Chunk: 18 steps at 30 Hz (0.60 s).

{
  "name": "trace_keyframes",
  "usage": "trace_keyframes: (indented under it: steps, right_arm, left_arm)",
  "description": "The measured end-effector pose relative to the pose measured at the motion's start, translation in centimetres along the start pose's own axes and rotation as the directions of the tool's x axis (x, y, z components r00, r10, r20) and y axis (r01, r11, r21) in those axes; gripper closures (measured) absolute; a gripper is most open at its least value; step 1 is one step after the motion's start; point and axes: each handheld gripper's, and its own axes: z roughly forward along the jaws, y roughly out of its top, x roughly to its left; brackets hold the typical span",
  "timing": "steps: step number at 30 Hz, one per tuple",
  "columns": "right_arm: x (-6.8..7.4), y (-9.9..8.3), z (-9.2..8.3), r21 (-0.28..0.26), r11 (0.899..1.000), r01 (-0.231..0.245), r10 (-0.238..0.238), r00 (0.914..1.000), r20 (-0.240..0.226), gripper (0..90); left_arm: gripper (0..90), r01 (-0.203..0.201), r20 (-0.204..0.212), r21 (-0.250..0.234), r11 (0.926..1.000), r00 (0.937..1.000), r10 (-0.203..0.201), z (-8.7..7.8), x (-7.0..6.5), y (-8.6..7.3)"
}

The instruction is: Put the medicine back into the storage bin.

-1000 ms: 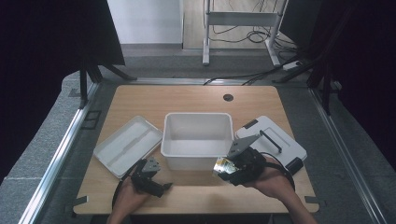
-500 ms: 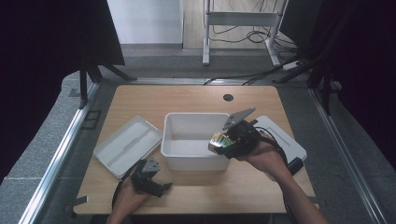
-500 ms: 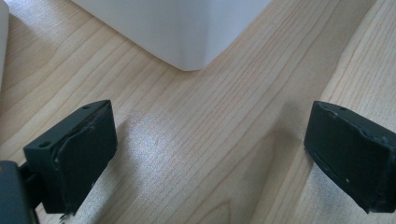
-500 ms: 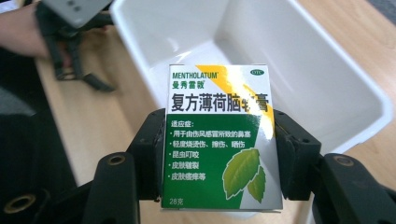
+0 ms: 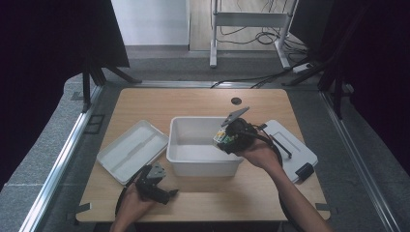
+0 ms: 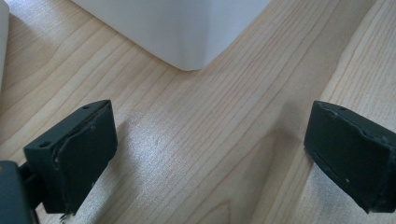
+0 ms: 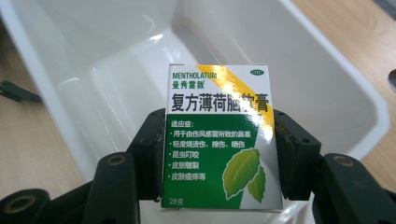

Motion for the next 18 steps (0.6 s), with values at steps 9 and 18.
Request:
trace_keyframes:
  steps: [9,18]
  right_arm:
    - [-0.1,-0.7,2.9,0.049,0.999,-0.008,0.008,1.0000,-0.003,44.8]
    - [-0.1,-0.2,3.8,0.065,0.997,-0.035,0.036,0.9994,0.000,36.1]
  left_arm:
    - [2.6,0.002,-0.003,0.000,1.0000,1.0000,-0.002,0.0,0.0,0.0]
    - [2.3,0.018,-0.015,-0.001,0.9998,0.9997,-0.018,0.0,-0.2,0.0]
